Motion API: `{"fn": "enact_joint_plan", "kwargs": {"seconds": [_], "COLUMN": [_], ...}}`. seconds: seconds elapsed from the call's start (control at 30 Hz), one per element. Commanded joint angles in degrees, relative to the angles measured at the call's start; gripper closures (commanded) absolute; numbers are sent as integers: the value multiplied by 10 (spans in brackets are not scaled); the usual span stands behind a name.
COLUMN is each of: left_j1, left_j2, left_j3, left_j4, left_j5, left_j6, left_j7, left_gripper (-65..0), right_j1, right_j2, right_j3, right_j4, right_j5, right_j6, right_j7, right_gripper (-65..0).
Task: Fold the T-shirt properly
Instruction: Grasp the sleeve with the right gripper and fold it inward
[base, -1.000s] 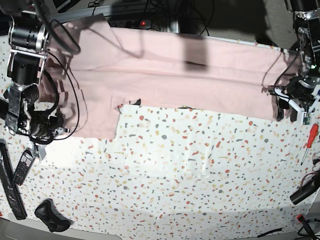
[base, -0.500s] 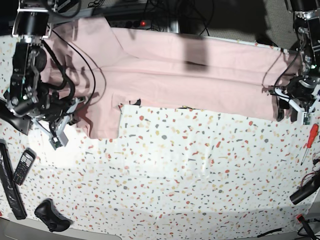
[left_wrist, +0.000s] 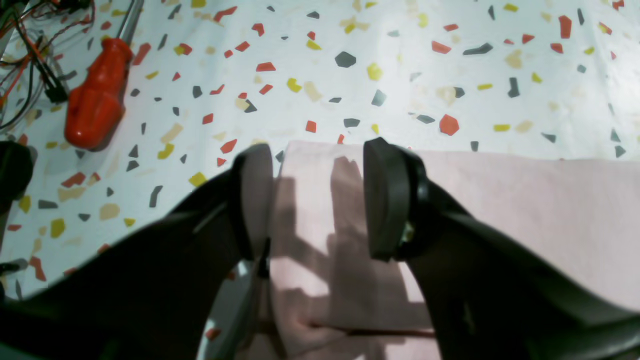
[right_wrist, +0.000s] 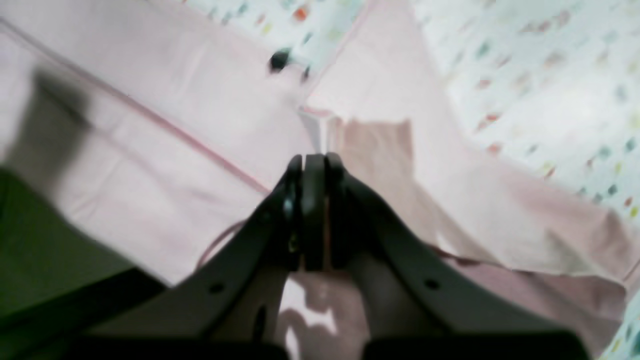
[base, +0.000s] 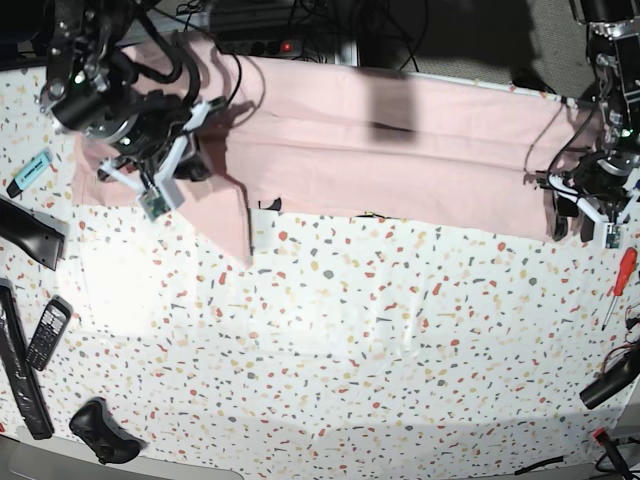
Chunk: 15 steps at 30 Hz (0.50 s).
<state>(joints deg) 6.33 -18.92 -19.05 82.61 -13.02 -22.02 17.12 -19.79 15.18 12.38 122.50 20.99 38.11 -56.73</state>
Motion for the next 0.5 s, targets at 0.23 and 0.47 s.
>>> {"fn": "enact_joint_plan", "kwargs": {"seconds": [0.23, 0.47], "left_j1": [-6, -6], "left_j2": [-10, -10], "left_j3": [-4, -4], "left_j4": [10, 10], "left_j5": [-5, -5], "left_j6": [2, 2], "left_j7": [-13, -13], "left_gripper": [-279, -279], "right_j1": [-63, -90], "right_j2": [-4, -4], "right_j3": [3, 2], "right_j4": [67, 68], "right_j5": [77, 83], "right_j6": [1, 10], "right_j7": [10, 10], "right_gripper": [0, 0]}}
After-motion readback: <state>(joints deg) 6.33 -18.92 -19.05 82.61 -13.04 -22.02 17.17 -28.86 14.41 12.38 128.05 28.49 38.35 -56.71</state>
